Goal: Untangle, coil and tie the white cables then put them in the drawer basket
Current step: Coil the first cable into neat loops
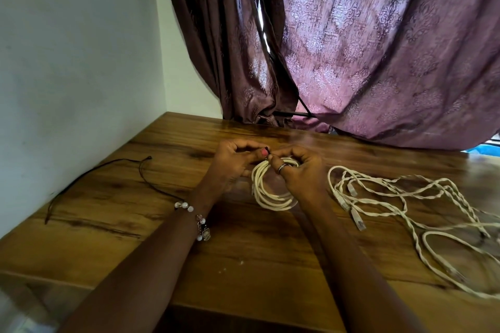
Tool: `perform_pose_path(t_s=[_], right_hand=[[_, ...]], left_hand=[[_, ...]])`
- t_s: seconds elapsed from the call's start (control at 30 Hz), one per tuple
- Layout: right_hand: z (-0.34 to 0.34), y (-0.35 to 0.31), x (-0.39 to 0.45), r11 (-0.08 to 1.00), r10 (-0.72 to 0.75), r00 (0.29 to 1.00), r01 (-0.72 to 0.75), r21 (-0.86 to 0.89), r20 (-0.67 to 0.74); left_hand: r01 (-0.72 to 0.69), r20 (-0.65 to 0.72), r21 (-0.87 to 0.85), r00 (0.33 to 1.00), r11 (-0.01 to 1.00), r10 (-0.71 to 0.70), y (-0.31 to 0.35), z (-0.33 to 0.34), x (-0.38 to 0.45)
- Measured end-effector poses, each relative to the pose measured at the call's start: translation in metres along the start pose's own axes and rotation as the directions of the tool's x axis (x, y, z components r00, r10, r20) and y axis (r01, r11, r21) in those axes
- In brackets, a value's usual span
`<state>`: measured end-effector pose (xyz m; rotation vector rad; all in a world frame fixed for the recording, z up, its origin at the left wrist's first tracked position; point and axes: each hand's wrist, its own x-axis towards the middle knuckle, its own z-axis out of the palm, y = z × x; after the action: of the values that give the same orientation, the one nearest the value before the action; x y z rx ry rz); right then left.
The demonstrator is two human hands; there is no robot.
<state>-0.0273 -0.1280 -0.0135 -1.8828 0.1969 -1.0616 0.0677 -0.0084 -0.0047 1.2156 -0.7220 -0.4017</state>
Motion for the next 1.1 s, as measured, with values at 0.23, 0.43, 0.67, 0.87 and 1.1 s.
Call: perform_pose_path(t_s=[0.23,0.43,0.67,0.87,1.1], right_hand=[[-0.0003,0.0047,0.0013,0.997,0.009,0.999,-0.012,0.077,0.033],[-0.0031,0.0046,0.0015,0.994,0.040,0.996,-0.048,0.094,0.079],[-0.0024,0.0017,0.0006,0.993,0.027,0.996,-0.036,0.109,0.084],[-0.0022,0.0010,0.0010,0.990,0.068,0.994,-0.078,0.116,0.086],[-0.0008,-0.0017,-0.0005,0.985,0.077,0.995,-0.086,0.148,0.063]], left_hand=[[-0.018,0.023,0.063,1.000,0.998,0.016,-0.0016,-0.0035,0.0021],[-0.090,0.026,0.118,0.996,0.989,0.088,-0.0012,-0.0044,0.0019],[-0.070,0.002,0.090,0.998,0.993,0.071,-0.0028,-0.0029,0.0021],[-0.007,0.004,0.034,1.000,0.999,0.007,-0.0012,-0.0012,0.0004],[0.004,0.000,0.046,1.000,0.999,-0.004,-0.0018,-0.0028,0.0017]])
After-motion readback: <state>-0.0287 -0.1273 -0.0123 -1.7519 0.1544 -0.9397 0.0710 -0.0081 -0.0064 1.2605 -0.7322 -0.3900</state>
